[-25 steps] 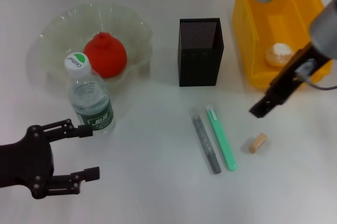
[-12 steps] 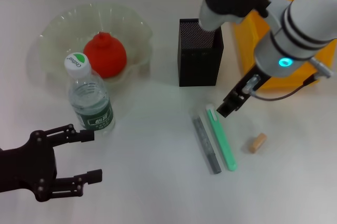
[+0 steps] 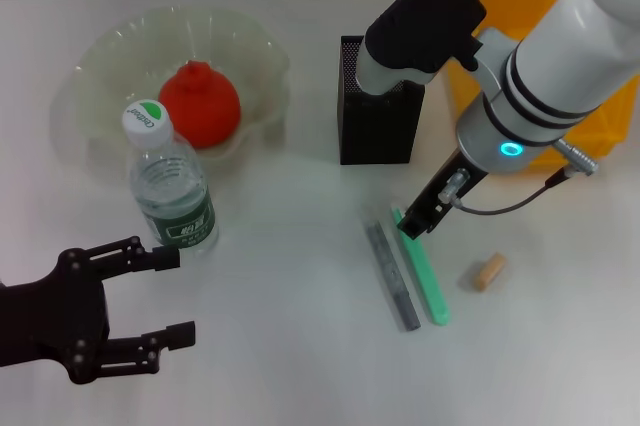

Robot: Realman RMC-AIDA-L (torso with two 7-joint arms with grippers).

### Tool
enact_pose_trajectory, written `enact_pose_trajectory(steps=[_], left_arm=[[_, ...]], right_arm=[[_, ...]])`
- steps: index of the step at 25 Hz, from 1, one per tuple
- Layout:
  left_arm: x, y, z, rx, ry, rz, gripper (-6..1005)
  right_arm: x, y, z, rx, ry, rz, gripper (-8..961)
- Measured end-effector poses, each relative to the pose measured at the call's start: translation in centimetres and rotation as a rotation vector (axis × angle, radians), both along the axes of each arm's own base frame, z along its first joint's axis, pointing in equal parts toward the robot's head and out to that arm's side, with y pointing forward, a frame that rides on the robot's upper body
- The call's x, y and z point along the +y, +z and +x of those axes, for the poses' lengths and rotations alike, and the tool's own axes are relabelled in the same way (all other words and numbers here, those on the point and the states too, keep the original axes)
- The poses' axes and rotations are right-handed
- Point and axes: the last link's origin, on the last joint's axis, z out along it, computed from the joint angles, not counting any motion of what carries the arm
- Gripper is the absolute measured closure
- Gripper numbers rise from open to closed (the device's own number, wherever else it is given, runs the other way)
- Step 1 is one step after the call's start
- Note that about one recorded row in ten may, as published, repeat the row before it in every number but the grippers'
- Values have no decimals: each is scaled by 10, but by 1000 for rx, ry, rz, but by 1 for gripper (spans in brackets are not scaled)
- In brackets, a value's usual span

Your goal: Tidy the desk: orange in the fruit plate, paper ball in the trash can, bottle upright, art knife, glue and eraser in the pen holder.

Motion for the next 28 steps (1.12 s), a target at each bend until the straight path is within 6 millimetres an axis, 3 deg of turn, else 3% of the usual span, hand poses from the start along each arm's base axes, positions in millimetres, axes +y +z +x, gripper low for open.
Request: enact_pose_trajectory(steps=[28], left_arm=[[0, -3, 0, 1, 7, 1, 188]], right_arm=[[1, -14, 9, 15, -3, -12, 559]])
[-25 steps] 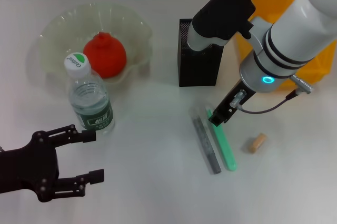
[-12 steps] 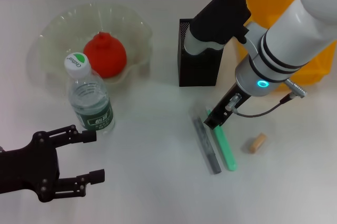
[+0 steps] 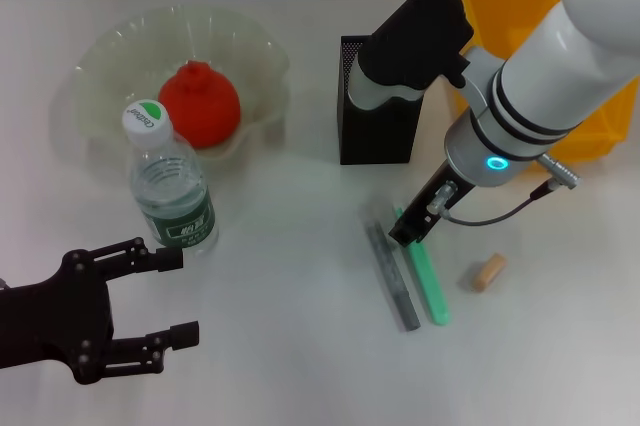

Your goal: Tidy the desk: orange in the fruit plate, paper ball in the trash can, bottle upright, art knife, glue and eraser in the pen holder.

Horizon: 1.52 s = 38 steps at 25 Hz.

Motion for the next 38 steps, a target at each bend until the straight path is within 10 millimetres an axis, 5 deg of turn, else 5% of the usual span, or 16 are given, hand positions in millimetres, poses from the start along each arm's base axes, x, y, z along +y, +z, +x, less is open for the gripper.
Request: enact_pose_trajectory(steps=[6, 13, 38], left_arm=[[-1, -1, 0, 1, 3, 0, 188], [-1, -1, -1, 3, 6, 1, 188], [-1, -1, -1, 3, 8, 1, 188]], right_arm=[[-1, -2, -1, 8, 1, -6, 563], [-1, -2, -1, 7, 3, -8, 733], [0, 0, 0, 5, 22, -17, 921]])
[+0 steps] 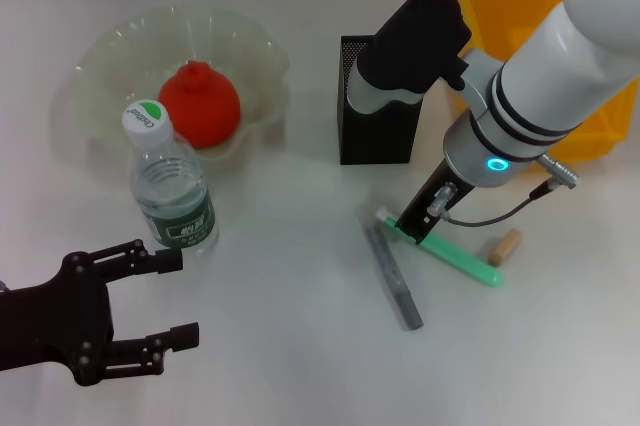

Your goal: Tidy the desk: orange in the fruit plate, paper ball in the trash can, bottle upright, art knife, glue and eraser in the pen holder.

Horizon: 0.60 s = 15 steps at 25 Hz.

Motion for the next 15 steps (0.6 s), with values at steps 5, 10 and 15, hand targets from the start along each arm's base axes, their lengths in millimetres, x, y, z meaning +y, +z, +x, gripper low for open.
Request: enact_pose_trajectory(steps=[5, 10, 15], left_arm=[[0, 0, 0, 0, 1, 1, 188], [0, 0, 0, 0, 0, 2, 188], [1, 1, 0, 1, -1, 2, 188]], right_arm=[[0, 2, -4, 10, 15, 2, 922], [1, 11, -12, 41, 30, 16, 921], [4, 33, -22, 110, 36, 50, 922]])
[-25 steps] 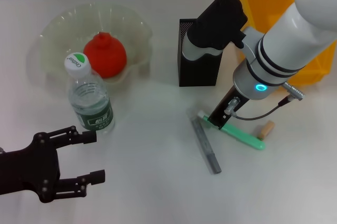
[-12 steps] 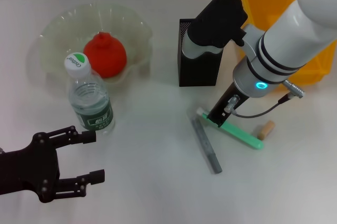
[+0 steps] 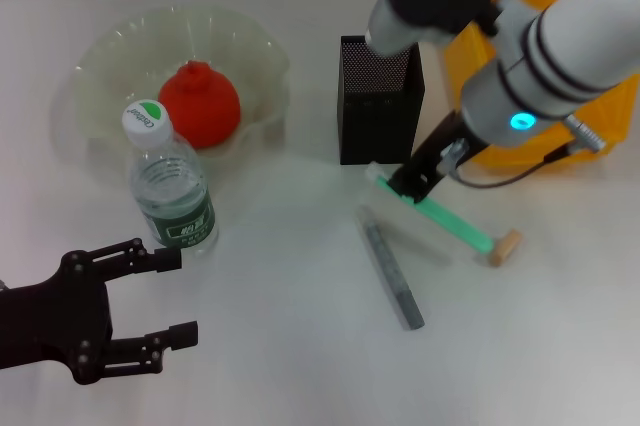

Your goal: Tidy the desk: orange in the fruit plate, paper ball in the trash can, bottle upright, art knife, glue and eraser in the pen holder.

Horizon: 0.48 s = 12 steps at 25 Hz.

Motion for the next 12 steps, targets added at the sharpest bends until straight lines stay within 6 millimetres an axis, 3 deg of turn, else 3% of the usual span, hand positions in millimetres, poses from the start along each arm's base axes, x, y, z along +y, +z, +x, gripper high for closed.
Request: enact_pose_trajectory(steps=[5, 6, 7, 11, 12], left_arm=[[1, 1, 0, 2, -4, 1, 188], [2, 1, 1, 2, -5, 1, 188], [2, 1, 1, 2, -5, 1, 188], [2, 0, 2, 0, -7, 0, 188], [2, 0, 2, 0, -7, 0, 188]], right_arm=[[0, 38, -20, 219, 8, -10, 922], [3, 60, -26, 323, 19, 11, 922], [3, 60, -26, 323, 19, 11, 922], [16, 105, -18, 580, 90, 131, 922], [16, 105, -18, 580, 90, 131, 922]])
